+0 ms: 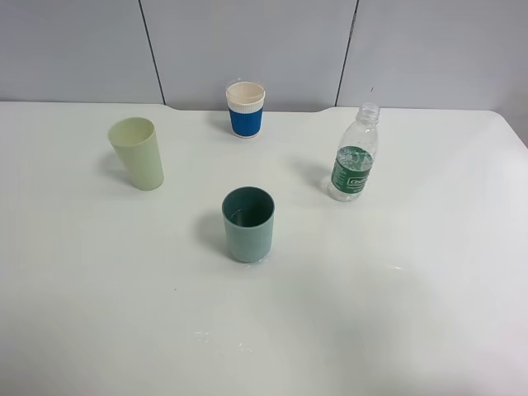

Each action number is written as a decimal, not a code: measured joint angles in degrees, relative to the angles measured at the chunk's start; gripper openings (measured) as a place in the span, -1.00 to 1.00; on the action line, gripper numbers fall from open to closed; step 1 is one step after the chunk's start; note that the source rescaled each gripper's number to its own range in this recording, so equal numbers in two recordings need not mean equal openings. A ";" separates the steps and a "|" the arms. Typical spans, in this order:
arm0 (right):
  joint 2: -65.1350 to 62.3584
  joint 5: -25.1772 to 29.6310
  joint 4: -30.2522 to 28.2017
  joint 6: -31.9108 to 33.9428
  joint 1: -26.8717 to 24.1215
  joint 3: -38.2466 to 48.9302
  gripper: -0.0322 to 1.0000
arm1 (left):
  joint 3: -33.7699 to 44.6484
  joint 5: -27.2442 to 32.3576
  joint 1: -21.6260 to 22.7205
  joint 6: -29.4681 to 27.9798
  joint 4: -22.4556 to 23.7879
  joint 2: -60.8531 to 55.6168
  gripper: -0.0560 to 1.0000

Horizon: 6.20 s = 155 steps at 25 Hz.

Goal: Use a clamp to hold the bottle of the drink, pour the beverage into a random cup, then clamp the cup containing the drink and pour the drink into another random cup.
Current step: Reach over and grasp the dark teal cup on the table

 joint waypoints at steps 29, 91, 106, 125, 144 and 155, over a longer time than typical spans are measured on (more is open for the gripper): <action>0.00 24.89 -1.54 5.98 0.00 3.54 1.00 | 0.00 0.00 0.00 0.00 0.00 0.00 1.00; 0.00 24.89 -1.54 6.00 0.00 3.54 1.00 | 0.00 0.00 0.00 -0.30 0.10 0.00 1.00; 0.00 24.89 -1.54 6.00 0.00 3.54 1.00 | -0.21 -0.54 0.00 -2.20 1.76 3.57 1.00; 0.00 24.89 -1.54 6.00 0.00 3.54 1.00 | -1.34 -19.71 0.00 6.83 1.44 33.62 1.00; 0.00 24.89 -1.54 6.00 0.00 3.54 1.00 | -1.34 -20.70 -19.04 10.28 1.93 54.54 1.00; 0.00 24.89 -1.54 6.00 0.00 3.54 1.00 | 9.84 -37.26 -31.82 10.72 -1.52 56.14 1.00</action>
